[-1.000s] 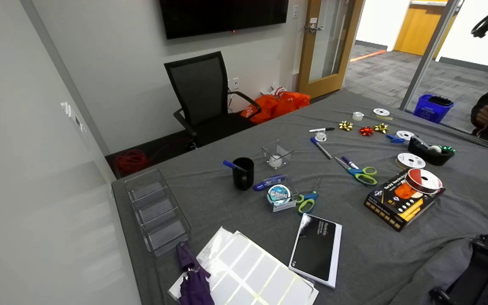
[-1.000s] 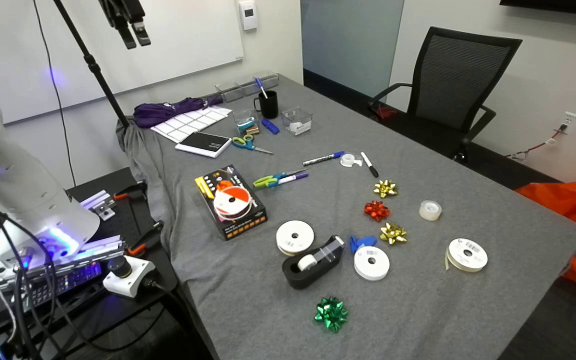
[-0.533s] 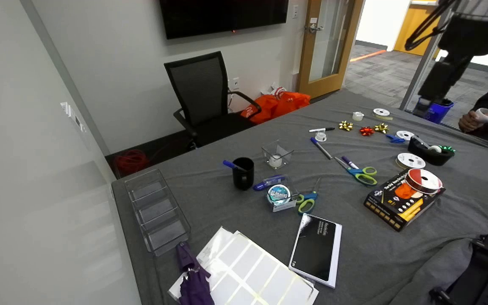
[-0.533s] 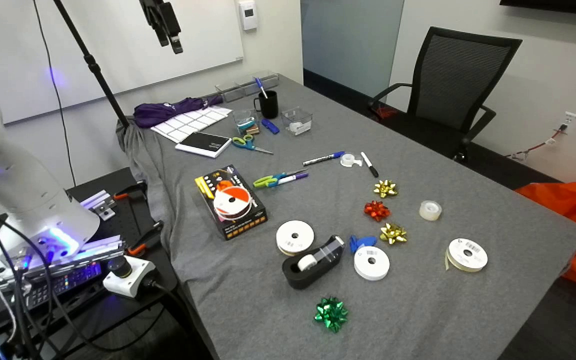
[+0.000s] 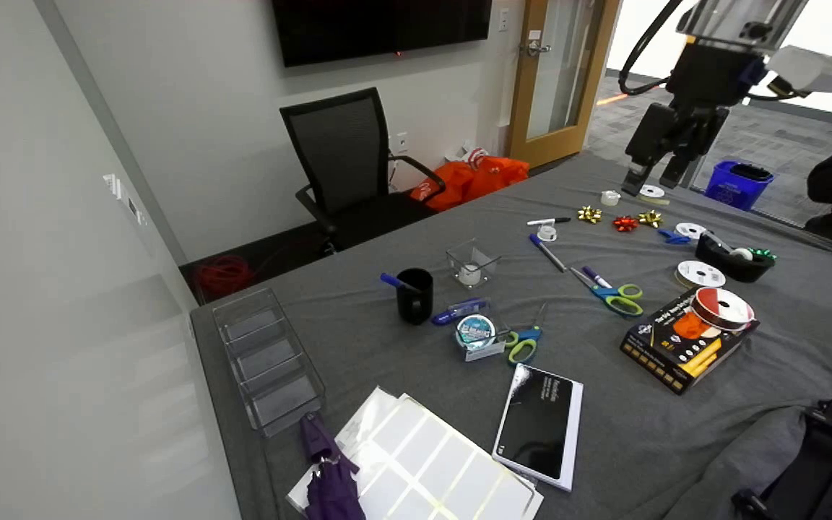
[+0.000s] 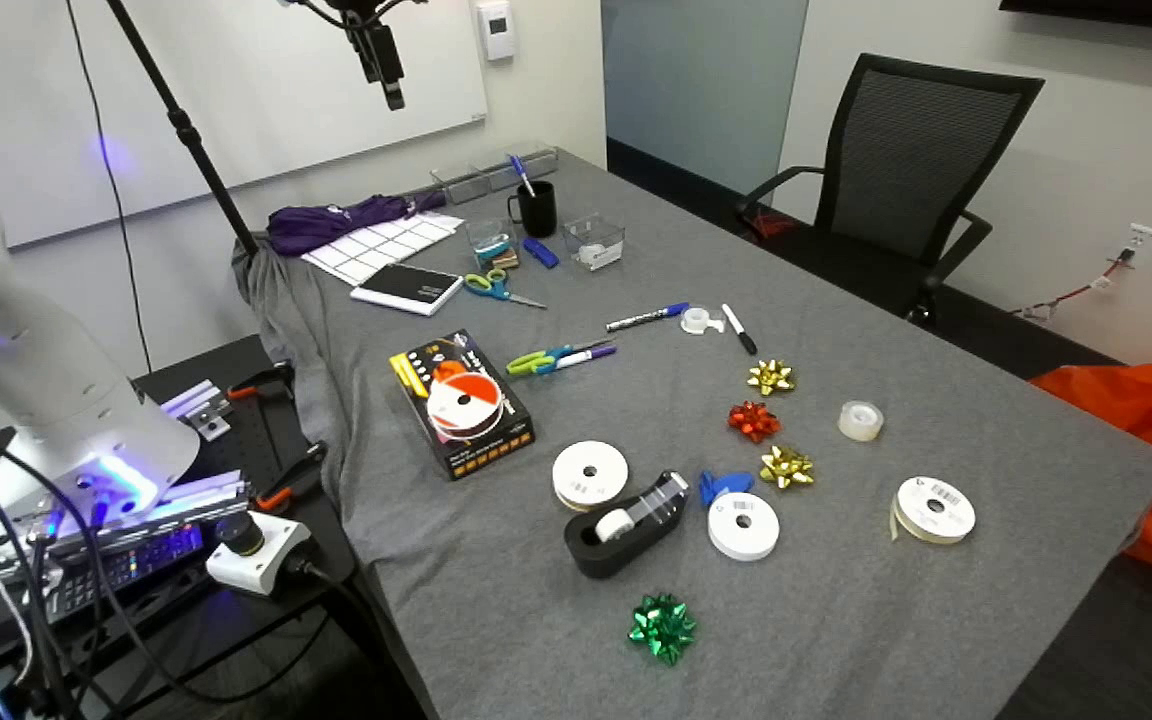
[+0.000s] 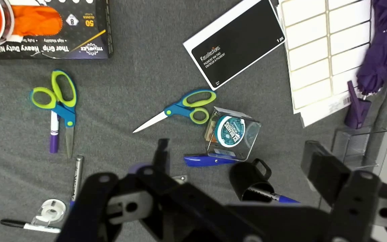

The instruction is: Pick up the black mug and move it to the right of the table in between the two scissors

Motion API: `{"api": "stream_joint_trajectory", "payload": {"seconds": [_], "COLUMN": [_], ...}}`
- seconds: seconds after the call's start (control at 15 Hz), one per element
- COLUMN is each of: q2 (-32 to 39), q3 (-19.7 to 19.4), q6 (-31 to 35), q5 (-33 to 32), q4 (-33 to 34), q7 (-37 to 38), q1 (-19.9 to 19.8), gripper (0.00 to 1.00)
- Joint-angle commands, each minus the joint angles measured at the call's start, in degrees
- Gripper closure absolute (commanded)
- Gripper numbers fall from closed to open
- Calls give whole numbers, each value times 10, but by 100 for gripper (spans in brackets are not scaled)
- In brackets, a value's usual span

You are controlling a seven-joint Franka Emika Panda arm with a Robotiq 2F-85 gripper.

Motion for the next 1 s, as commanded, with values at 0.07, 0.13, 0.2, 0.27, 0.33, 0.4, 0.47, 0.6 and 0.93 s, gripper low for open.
{"api": "stream_joint_trajectory", "payload": {"seconds": [0.07,0.13,0.2,0.27,0.33,0.4,0.47,0.6,0.93], "q2": [0,6,14,27,43,58,79,121,222], "q3": [6,16,24,34,46,57,68,85,84], "q6": [-2,34,61,91,122,146,168,217,290], "q5": [2,9,13,15,16,15,11,0,-116], "q4": [3,-8,-10,-10,-6,-1,7,22,82], "q7": [0,25,46,74,105,134,166,236,407], "q1": [-7,-3,-1,2,6,8,11,17,39], "gripper": [0,0,0,0,0,0,0,0,0]}}
